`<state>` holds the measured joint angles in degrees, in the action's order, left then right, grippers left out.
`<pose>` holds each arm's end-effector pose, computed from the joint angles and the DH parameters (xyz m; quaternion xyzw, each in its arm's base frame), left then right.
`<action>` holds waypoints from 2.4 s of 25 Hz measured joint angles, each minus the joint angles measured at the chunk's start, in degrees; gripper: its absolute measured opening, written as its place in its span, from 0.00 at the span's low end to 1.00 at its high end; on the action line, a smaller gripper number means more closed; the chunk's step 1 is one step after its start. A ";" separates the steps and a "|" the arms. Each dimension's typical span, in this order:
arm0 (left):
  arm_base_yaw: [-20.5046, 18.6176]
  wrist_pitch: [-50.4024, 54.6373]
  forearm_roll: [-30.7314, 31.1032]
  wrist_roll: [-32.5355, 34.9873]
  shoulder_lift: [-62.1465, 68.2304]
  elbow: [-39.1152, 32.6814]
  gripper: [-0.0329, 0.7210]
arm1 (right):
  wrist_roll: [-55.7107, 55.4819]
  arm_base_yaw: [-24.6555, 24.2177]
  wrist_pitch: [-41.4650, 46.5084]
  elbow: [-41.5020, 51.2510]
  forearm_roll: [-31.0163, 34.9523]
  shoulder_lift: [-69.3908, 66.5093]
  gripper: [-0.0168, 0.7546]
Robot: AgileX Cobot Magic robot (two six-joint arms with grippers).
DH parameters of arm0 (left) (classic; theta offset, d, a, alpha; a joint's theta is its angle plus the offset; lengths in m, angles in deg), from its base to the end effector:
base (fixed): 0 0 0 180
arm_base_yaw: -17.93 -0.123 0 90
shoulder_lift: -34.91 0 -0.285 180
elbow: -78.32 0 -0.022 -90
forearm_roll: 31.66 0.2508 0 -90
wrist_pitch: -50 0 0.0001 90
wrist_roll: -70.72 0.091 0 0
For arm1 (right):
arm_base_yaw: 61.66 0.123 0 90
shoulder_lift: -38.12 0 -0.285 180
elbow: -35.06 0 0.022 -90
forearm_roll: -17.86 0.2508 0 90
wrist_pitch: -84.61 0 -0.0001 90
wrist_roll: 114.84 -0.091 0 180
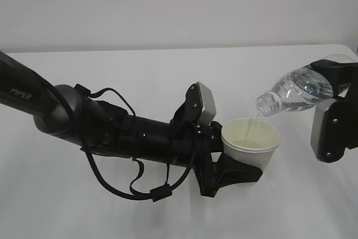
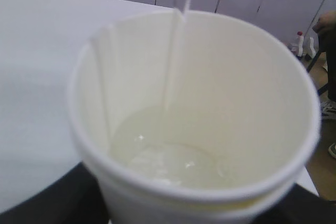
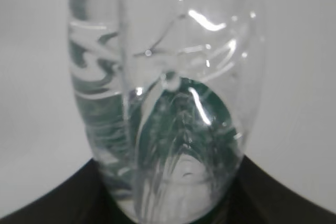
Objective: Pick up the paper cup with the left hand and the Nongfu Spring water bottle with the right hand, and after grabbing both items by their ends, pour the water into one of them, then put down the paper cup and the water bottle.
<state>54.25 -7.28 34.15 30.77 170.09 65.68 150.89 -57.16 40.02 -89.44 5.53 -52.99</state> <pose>0.2867 -0.2974 0.0983 0.5111 0.6130 -0.4577 0.3919 0.2478 0.0332 0.1908 -0.6229 0.4696 -0.3993 0.4817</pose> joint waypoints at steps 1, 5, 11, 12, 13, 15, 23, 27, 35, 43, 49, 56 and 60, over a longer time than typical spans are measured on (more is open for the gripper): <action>0.00 0.00 0.00 0.00 0.00 0.00 0.64 | 0.00 0.00 0.00 0.00 0.00 0.00 0.51; 0.00 0.00 0.00 0.00 0.00 0.00 0.64 | 0.00 0.00 0.00 0.00 0.00 0.00 0.51; 0.00 0.04 0.00 0.00 0.00 0.00 0.64 | 0.00 0.00 0.00 0.00 0.00 0.00 0.51; 0.00 0.04 0.00 0.00 0.00 0.00 0.64 | 0.00 0.00 0.00 0.00 0.00 0.00 0.51; 0.00 0.04 0.00 0.00 0.00 0.00 0.64 | 0.00 0.00 0.00 0.00 0.00 0.00 0.51; 0.00 0.04 0.00 0.00 0.00 0.00 0.64 | 0.00 0.00 0.00 0.00 0.00 0.00 0.51; 0.00 0.13 0.00 0.00 0.00 0.00 0.64 | 0.00 0.00 0.00 0.00 0.00 0.00 0.51; 0.00 0.13 0.00 0.00 0.00 0.00 0.64 | 0.10 0.00 0.00 0.00 0.00 0.00 0.51; 0.00 0.26 0.00 0.00 0.00 0.00 0.64 | 0.46 0.00 0.00 0.00 -0.03 0.00 0.51; 0.00 0.26 0.00 0.00 0.00 0.00 0.64 | 0.58 0.00 0.00 0.00 -0.03 0.00 0.51; 0.00 0.26 0.00 0.00 0.00 0.00 0.64 | 0.69 0.00 0.00 0.00 -0.03 0.00 0.51; 0.00 0.26 0.00 0.00 0.00 0.00 0.64 | 0.69 0.00 0.00 0.00 -0.03 0.00 0.51; 0.00 0.26 0.00 0.00 0.10 0.00 0.64 | 0.69 0.00 0.00 0.00 -0.03 0.00 0.51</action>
<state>54.25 -7.02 34.15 30.77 170.19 65.68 151.58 -57.16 40.02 -89.44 5.51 -52.99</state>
